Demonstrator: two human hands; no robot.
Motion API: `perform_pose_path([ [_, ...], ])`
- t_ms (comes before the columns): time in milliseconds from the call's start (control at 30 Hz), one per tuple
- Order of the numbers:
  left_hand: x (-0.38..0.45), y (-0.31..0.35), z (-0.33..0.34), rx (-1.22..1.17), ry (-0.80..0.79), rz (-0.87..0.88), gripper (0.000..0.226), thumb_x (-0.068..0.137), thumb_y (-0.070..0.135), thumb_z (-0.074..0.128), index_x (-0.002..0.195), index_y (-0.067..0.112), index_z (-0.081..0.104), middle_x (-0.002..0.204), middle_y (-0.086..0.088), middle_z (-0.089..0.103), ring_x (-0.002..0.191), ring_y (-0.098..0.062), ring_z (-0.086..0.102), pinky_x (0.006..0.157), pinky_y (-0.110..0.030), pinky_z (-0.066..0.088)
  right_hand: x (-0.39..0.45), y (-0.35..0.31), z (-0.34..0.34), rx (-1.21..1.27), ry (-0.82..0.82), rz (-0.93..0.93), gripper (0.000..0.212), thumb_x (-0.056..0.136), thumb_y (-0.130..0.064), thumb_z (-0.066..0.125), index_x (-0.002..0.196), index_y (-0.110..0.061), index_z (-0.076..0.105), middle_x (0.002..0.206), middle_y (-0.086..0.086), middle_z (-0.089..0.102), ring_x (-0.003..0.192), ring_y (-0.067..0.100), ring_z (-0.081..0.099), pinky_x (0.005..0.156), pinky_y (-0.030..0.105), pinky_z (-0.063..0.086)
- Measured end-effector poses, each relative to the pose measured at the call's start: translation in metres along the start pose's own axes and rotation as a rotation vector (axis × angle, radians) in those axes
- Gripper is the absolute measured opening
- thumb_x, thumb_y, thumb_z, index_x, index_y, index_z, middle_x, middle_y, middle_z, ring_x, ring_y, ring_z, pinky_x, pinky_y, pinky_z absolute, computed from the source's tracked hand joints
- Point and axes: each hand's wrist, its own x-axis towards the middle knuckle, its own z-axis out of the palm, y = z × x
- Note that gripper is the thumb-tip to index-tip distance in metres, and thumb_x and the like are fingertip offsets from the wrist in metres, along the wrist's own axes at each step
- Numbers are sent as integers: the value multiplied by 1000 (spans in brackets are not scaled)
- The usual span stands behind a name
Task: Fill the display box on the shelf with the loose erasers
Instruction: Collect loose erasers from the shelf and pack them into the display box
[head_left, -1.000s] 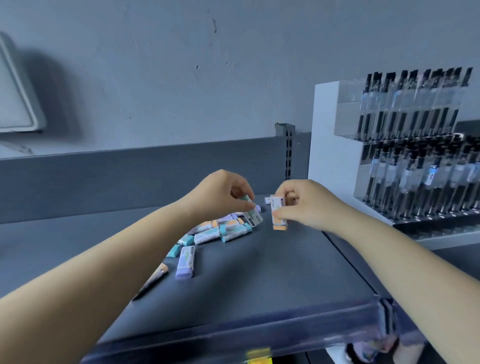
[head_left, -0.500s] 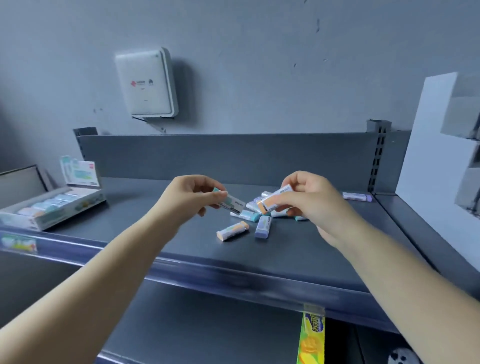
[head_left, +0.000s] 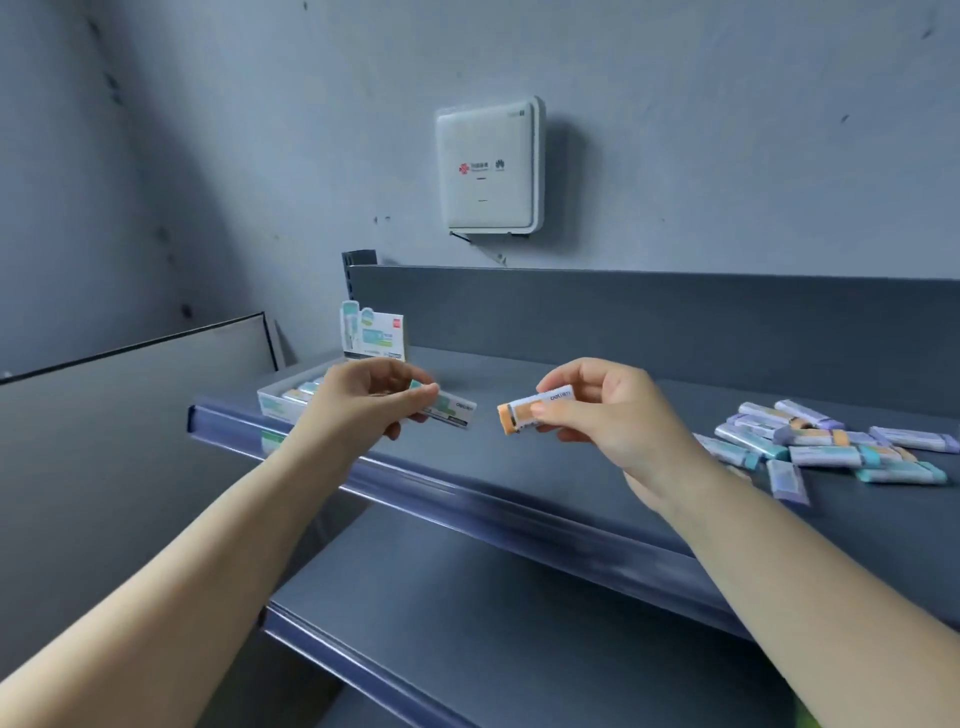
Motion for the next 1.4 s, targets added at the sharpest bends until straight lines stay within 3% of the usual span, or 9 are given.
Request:
perform_pose_path([
  [133, 16, -19, -53, 0, 38, -3, 9, 80, 12, 70, 73, 17, 69, 68, -4, 67, 65, -16, 56, 57, -24, 43, 23, 0, 55, 26, -6, 5, 15, 77, -3, 69, 75, -14, 60, 75, 5, 67, 63, 12, 62, 64, 22, 49],
  [300, 43, -43, -111, 25, 42, 5, 9, 80, 13, 69, 72, 17, 69, 70, -6, 69, 52, -4, 58, 56, -23, 45, 53, 1, 116, 40, 26, 4, 18, 76, -1, 70, 72, -13, 57, 70, 3, 65, 61, 11, 60, 61, 21, 47],
  [467, 69, -64, -152, -12, 34, -14, 7, 80, 13, 69, 73, 14, 69, 69, -5, 71, 57, -11, 58, 57, -27, 46, 79, 3, 159, 59, 86, 2, 19, 74, -2, 71, 71, -13, 56, 67, -1, 65, 54, 5, 60, 56, 16, 47],
  [567, 86, -76, -166, -23, 2, -29, 8, 80, 12, 69, 72, 13, 68, 64, -2, 71, 56, -9, 60, 54, -24, 47, 93, 6, 173, 52, 117, 4, 18, 76, 0, 70, 72, -12, 56, 70, -1, 66, 59, 10, 60, 58, 20, 47],
  [767, 117, -93, -170, -22, -29, -39, 11, 81, 10, 68, 71, 15, 68, 63, 1, 72, 53, -5, 63, 52, -22, 45, 119, 14, 185, 22, 152, 7, 18, 76, 0, 69, 74, -12, 56, 74, -1, 67, 60, 7, 61, 54, 14, 47],
  [900, 132, -96, -160, 51, -59, -16, 11, 82, 13, 67, 75, 22, 69, 78, -6, 71, 47, 2, 58, 46, -16, 42, 133, 16, 189, -80, 177, -56, 18, 73, -2, 72, 71, -15, 59, 77, 3, 69, 69, 17, 58, 68, 31, 47],
  [1000, 144, -99, -152, 116, -95, 8, 8, 80, 14, 68, 75, 19, 69, 76, -6, 70, 41, 4, 53, 41, -9, 38, 142, 17, 190, -138, 200, -80, 17, 72, -4, 73, 70, -15, 60, 75, 3, 68, 66, 17, 55, 68, 35, 46],
  [1200, 160, -107, -138, 182, -211, 83, 5, 74, 20, 74, 73, 24, 73, 60, 11, 70, 48, 3, 57, 45, -6, 40, 142, 20, 192, -142, 185, -86, 14, 70, -8, 72, 72, -15, 61, 76, 0, 69, 68, 15, 59, 64, 31, 47],
  [1400, 169, -117, -130, 366, -393, 235, 7, 74, 25, 74, 70, 31, 72, 62, 16, 65, 51, 5, 53, 44, -6, 37, 143, 25, 195, -197, 177, -24, 11, 73, -8, 72, 75, -10, 61, 73, -9, 69, 56, -3, 60, 50, 11, 42],
])
